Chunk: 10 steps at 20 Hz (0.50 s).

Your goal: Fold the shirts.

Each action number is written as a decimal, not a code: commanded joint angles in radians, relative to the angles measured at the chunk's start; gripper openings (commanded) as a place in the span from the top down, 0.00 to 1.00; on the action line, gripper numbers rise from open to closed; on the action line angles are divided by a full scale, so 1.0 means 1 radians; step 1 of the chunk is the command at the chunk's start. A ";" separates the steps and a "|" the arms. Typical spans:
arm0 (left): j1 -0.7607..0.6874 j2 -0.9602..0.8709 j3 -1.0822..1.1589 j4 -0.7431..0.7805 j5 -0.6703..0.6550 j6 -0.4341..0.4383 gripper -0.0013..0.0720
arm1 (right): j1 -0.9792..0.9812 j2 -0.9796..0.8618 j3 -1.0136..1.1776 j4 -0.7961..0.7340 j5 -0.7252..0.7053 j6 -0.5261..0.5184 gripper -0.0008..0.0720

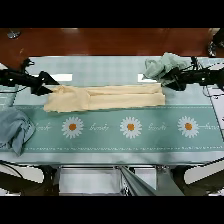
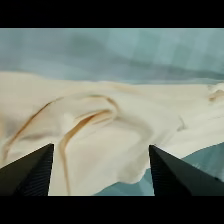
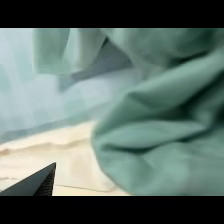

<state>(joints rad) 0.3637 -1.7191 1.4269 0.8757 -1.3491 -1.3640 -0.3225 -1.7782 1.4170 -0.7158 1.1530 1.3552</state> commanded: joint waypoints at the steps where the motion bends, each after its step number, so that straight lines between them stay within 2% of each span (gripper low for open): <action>1: 0.098 0.143 -0.027 0.210 0.000 -0.058 0.03 | -0.098 0.062 -0.005 -0.147 0.119 0.019 0.14; 2: 0.122 0.224 -0.093 0.200 0.087 -0.045 0.03 | -0.114 0.085 -0.051 -0.177 0.114 0.025 0.14; 4: 0.126 0.397 -0.272 0.161 0.280 -0.004 0.03 | -0.109 0.098 -0.167 -0.144 0.081 0.011 0.14; 6: 0.079 0.553 -0.457 0.068 0.388 0.066 0.03 | -0.070 0.092 -0.256 -0.075 0.013 -0.027 0.14; 8: 0.003 0.643 -0.570 0.000 0.395 0.115 0.03 | -0.018 0.061 -0.263 -0.031 -0.016 -0.032 0.14; 10: -0.093 0.663 -0.599 -0.006 0.368 0.114 0.03 | 0.033 0.035 -0.263 0.021 -0.035 -0.033 0.14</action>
<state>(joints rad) 0.3618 -1.1515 0.9363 0.9184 -1.0283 -1.2911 -0.3439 -1.7180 1.1858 -0.7528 1.1664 1.3350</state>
